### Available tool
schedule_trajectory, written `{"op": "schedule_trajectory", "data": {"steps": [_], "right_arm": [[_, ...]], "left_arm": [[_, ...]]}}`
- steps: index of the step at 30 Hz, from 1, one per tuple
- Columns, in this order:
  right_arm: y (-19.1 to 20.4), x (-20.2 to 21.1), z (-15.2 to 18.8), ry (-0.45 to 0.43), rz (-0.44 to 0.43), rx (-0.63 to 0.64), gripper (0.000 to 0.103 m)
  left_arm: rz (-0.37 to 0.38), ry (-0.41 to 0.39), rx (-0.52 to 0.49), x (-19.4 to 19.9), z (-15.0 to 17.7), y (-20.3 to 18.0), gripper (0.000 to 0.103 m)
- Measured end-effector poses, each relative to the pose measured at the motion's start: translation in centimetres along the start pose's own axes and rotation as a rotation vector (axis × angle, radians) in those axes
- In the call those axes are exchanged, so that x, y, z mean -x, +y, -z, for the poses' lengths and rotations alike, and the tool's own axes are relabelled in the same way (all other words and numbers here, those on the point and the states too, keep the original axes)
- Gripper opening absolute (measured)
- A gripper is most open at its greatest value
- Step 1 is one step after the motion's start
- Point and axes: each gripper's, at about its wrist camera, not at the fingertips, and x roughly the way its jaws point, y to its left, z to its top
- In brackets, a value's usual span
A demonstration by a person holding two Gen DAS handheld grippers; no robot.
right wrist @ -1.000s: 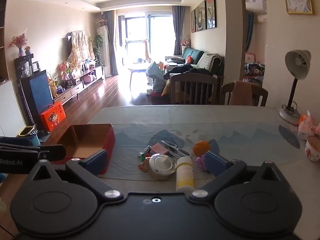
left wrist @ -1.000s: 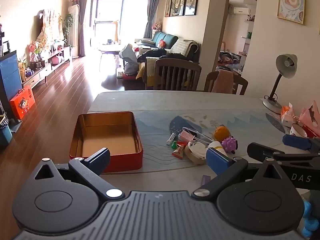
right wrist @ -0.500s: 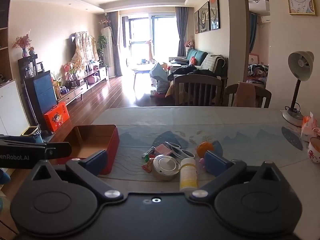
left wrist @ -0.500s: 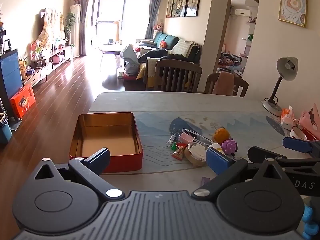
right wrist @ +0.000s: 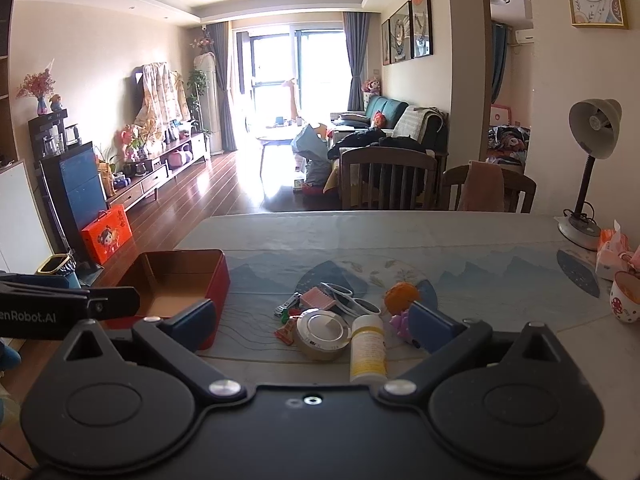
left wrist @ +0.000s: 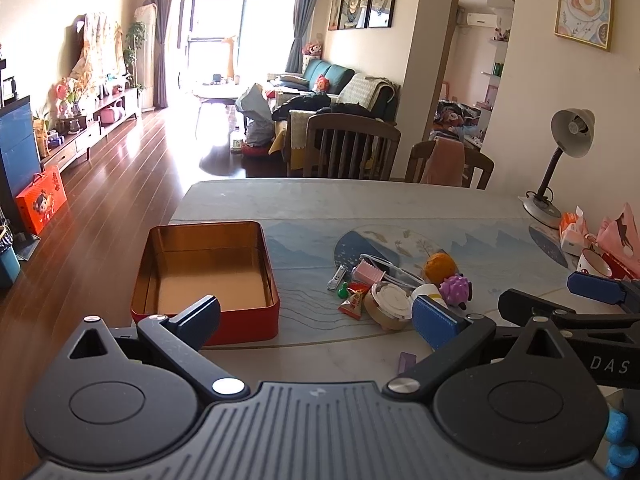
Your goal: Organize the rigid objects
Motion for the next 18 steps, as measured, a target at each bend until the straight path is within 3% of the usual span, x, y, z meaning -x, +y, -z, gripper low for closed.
{"op": "schedule_trajectory", "data": {"steps": [18], "right_arm": [[-3.9,-2.7,-0.5,0.051,-0.056,-0.003,0.099]], "left_arm": [[-0.043,0.045,0.008,-3.5,-1.4,-2.7,0.103]]}}
